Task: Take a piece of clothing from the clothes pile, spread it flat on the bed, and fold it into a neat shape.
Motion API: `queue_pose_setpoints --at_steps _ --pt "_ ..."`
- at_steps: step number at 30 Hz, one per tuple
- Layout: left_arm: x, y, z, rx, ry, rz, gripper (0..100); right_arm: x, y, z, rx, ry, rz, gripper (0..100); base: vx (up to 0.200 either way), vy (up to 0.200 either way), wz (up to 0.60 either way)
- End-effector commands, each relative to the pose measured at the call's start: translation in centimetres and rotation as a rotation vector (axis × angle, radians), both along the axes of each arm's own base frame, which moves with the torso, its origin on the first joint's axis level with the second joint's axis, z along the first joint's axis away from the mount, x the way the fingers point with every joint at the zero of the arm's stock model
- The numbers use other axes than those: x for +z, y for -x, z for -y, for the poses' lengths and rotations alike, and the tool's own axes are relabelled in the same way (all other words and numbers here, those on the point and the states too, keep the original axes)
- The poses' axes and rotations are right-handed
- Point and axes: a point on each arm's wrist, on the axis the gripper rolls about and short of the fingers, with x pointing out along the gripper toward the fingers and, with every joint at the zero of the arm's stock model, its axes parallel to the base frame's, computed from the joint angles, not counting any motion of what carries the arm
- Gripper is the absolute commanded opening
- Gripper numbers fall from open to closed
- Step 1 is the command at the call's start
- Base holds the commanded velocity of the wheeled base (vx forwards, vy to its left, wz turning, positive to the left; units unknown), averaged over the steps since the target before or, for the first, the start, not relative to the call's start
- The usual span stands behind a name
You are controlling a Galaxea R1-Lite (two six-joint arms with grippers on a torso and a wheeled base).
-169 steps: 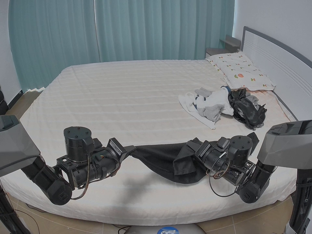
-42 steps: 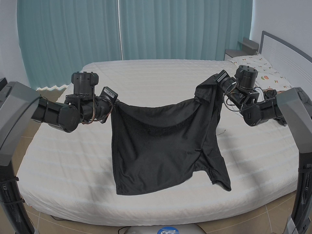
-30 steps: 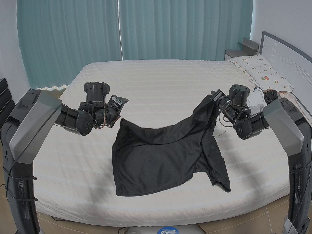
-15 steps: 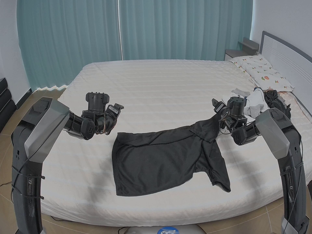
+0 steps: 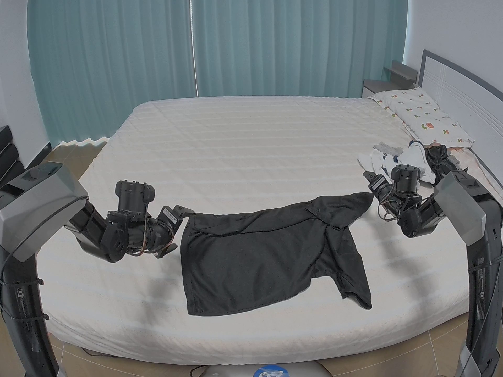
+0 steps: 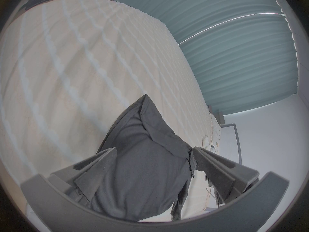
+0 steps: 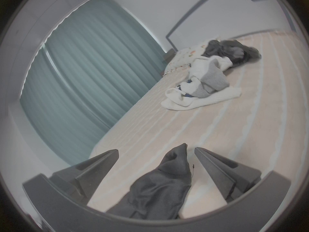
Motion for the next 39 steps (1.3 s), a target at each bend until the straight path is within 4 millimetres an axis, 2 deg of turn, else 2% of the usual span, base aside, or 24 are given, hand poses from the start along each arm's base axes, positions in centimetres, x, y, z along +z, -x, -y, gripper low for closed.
queue_pose_setpoints --at_steps 1,2,4,5,6,8,10,11,12,13,14,23,28,39 --pt "0.3 4.6 -0.8 -0.035 0.036 0.018 100 3.6 1.5 3.7 -0.024 -0.305 0.040 100 0.000 0.000 0.00" --pt "-0.2 5.1 -0.8 -0.037 0.043 0.029 100 2.0 2.7 3.9 0.014 -0.318 -0.043 100 0.000 0.000 0.00" --pt "-0.5 5.7 -1.0 -0.037 0.041 0.026 100 -0.6 4.6 4.0 0.059 -0.195 -0.150 100 0.000 0.000 0.00" --pt "-0.6 5.9 -1.0 -0.038 0.039 0.023 100 -1.3 5.0 3.9 0.072 -0.161 -0.174 100 0.000 0.000 0.00" --pt "-0.7 6.2 -1.1 -0.039 0.036 0.012 100 -2.9 6.4 3.5 0.116 -0.071 -0.232 100 0.000 0.000 0.00" --pt "-1.1 6.6 -1.1 -0.043 0.029 -0.005 100 -3.9 8.2 2.7 0.168 0.020 -0.248 100 0.000 0.000 0.00" --pt "-1.2 6.6 -1.1 -0.045 0.025 -0.009 100 -4.2 8.7 2.2 0.184 0.031 -0.246 100 0.000 0.000 0.00" --pt "-1.6 7.1 -0.3 -0.076 0.015 -0.024 100 -4.7 10.8 0.2 0.235 0.048 -0.219 100 0.000 0.000 0.00" --pt "-1.8 7.3 -0.1 -0.082 0.013 -0.031 100 -4.8 11.7 -0.3 0.253 0.051 -0.223 100 0.000 0.000 0.00" --pt "-1.8 7.3 -0.1 -0.082 0.013 -0.031 100 -4.8 11.7 -0.3 0.253 0.051 -0.223 100 0.000 0.000 0.00" --pt "-2.3 8.2 0.3 -0.104 0.000 -0.061 100 -5.7 14.6 -2.2 0.315 0.053 -0.280 100 0.000 0.000 0.00" --pt "-4.0 11.0 3.0 -0.239 -0.128 -0.097 100 -6.9 17.8 -3.4 0.391 0.033 -0.348 100 0.000 0.000 0.00" --pt "-5.3 11.1 3.4 -0.230 -0.222 -0.105 100 -7.5 18.2 -3.7 0.402 0.035 -0.345 100 0.000 0.000 0.00" --pt "-5.3 11.0 3.6 -0.232 -0.228 -0.101 100 -7.4 18.2 -3.6 0.399 0.035 -0.334 100 0.000 0.000 0.00"
